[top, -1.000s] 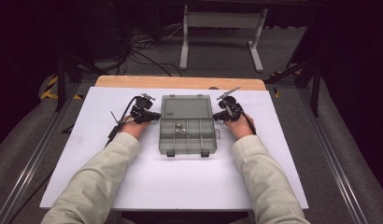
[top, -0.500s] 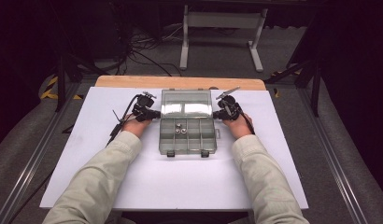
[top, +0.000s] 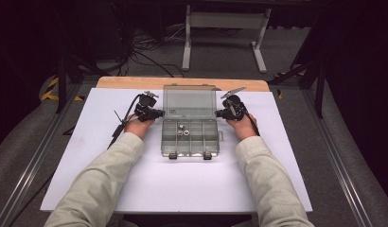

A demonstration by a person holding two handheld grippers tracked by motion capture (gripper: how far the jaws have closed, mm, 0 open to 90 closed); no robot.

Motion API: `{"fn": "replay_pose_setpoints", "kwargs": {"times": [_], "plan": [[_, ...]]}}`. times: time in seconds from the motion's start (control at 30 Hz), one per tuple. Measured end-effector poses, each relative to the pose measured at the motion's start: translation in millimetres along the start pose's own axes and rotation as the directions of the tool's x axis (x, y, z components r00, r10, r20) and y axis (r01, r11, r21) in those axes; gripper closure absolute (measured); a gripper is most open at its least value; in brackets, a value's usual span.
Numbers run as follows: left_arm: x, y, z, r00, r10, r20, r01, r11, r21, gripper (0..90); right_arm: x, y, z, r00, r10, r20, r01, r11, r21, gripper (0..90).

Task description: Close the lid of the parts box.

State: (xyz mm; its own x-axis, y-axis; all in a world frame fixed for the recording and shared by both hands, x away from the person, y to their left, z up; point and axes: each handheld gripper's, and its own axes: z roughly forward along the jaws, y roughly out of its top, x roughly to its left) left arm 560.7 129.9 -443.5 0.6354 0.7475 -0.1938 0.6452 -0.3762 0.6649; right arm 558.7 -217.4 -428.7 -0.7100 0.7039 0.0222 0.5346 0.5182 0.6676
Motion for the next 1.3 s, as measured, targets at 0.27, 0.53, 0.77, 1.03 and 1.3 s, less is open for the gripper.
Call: {"fn": "replay_pose_setpoints", "kwargs": {"times": [0.27,0.53,0.77,1.03,1.3], "plan": [[-1.5,3.6,-7.8,0.9999,0.011,0.005,-0.010,0.9997,-0.023,89.5,3.1,3.7,-9.0,0.9997,-0.023,0.007,0.023,0.9993,-0.031,90.0],[-6.0,6.5,-15.6,0.9996,0.027,0.007,-0.027,0.9985,-0.047,89.5,8.0,7.0,-17.4,0.9988,-0.048,0.003,0.048,0.9978,-0.046,90.0],[-10.6,7.0,-22.0,0.9988,0.047,0.012,-0.046,0.9981,-0.040,89.5,12.6,7.6,-24.2,0.9972,-0.075,0.003,0.075,0.9962,-0.044,90.0],[-14.9,5.4,-29.1,0.9973,0.058,0.046,-0.056,0.9973,-0.048,89.5,17.3,6.4,-28.7,0.9956,-0.093,-0.008,0.093,0.9950,-0.036,90.0],[-20.6,1.7,-35.0,0.9946,0.076,0.070,-0.073,0.9962,-0.047,89.4,22.1,1.7,-34.3,0.9945,-0.101,-0.025,0.100,0.9938,-0.048,90.0]]}}
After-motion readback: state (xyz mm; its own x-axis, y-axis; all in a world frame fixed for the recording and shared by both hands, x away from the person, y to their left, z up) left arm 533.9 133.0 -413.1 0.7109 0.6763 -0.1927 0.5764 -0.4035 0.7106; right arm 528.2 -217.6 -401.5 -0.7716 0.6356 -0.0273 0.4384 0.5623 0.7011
